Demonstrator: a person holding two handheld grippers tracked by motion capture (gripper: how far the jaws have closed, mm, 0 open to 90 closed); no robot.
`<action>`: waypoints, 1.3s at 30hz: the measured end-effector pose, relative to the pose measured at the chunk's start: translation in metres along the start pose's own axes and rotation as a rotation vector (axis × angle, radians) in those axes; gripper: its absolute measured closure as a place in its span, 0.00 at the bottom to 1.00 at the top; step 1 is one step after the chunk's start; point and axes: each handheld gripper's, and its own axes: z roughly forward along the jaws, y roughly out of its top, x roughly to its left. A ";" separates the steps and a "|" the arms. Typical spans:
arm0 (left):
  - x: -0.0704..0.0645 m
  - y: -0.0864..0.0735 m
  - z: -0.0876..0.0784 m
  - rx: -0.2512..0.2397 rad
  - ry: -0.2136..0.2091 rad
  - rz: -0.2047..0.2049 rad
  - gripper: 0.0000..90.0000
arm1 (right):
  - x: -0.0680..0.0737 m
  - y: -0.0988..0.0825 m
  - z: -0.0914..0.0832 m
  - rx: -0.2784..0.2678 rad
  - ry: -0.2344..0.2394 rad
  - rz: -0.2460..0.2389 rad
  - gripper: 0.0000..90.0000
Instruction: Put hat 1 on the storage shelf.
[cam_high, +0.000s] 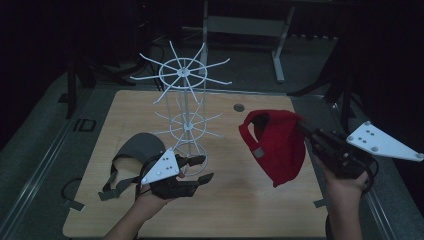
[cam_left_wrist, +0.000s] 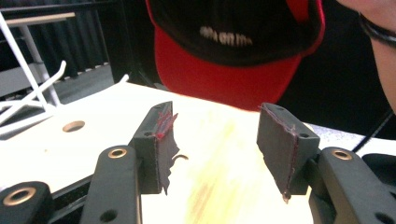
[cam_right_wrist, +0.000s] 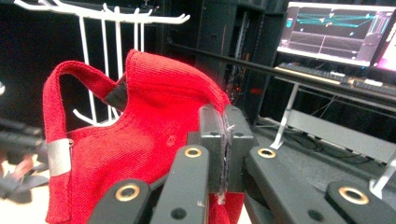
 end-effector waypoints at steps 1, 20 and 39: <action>0.000 -0.002 -0.001 0.000 -0.002 -0.006 0.52 | -0.001 0.002 0.001 -0.004 -0.004 0.001 0.99; 0.000 -0.028 -0.005 0.013 0.008 -0.036 0.52 | -0.017 0.061 0.055 -0.058 -0.038 0.038 0.99; 0.003 -0.039 -0.008 0.023 0.025 -0.063 0.52 | 0.002 0.029 0.083 0.049 0.013 0.000 0.99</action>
